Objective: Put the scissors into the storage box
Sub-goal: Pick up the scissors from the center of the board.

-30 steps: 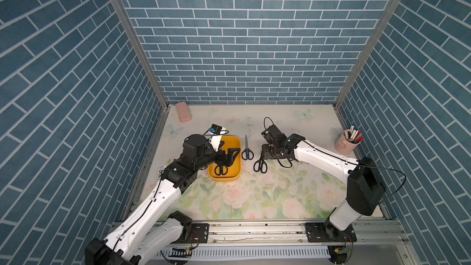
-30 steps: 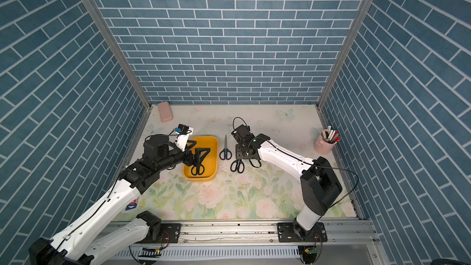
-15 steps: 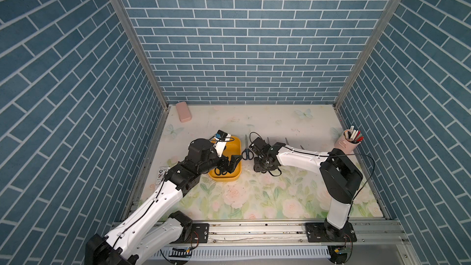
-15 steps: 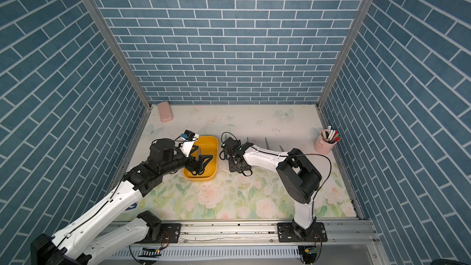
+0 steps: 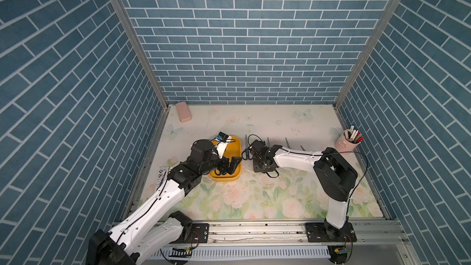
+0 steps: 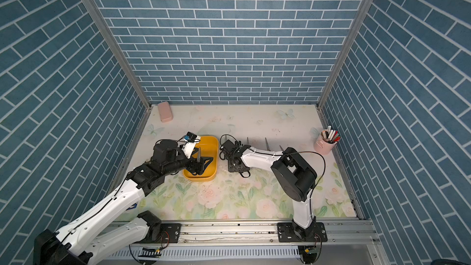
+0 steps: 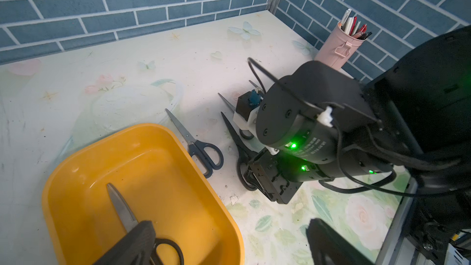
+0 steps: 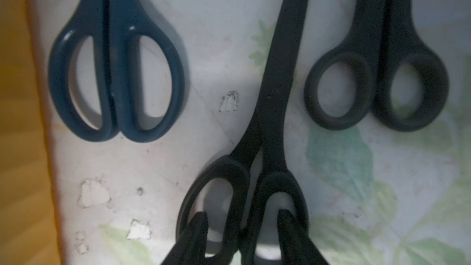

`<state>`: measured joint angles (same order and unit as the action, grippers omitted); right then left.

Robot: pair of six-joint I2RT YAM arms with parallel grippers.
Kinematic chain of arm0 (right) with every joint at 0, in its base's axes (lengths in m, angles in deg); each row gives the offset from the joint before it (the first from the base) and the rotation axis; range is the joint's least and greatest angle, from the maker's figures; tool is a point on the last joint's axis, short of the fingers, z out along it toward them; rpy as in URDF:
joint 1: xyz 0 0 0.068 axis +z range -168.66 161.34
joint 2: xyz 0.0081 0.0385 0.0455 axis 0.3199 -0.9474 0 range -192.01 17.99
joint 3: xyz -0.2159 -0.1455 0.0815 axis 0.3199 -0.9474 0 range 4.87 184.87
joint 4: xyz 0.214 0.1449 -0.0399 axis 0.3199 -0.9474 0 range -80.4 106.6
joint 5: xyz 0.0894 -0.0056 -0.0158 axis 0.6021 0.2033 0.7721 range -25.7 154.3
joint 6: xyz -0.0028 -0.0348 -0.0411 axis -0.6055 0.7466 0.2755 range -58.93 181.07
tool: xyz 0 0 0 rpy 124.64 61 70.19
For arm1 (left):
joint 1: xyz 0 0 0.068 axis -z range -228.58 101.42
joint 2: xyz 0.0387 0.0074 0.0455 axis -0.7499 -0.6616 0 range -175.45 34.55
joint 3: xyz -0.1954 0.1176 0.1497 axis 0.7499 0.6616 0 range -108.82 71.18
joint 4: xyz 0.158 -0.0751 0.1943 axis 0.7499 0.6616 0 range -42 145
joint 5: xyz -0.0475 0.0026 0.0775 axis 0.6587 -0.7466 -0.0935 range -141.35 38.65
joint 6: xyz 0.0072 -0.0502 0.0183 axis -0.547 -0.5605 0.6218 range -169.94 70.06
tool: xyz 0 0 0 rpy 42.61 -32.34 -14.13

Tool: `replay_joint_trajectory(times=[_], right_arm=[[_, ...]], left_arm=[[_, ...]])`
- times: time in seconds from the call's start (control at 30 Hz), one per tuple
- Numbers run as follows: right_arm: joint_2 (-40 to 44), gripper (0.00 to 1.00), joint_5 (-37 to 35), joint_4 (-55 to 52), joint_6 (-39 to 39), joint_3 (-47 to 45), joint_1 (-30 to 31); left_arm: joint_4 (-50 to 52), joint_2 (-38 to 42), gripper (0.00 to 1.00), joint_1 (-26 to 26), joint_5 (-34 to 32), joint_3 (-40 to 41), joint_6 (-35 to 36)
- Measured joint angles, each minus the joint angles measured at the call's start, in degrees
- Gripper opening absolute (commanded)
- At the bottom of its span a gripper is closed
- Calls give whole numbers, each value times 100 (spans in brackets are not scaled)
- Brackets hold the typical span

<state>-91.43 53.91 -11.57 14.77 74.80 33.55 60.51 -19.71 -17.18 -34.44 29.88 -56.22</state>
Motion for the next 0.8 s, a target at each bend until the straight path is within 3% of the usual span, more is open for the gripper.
replay_joint_trajectory(times=[0.37,0.67,0.8], right_arm=[[-146,25,-249,-120,-39,164,94],[-90,19,-293,-83,-37,44,94],[4,7,-297,-46,-33,-83,63]], left_arm=[[0,46,99,0,76,0,15],[-20,90,99,0,79,0,15],[-17,90,99,0,74,0,15]])
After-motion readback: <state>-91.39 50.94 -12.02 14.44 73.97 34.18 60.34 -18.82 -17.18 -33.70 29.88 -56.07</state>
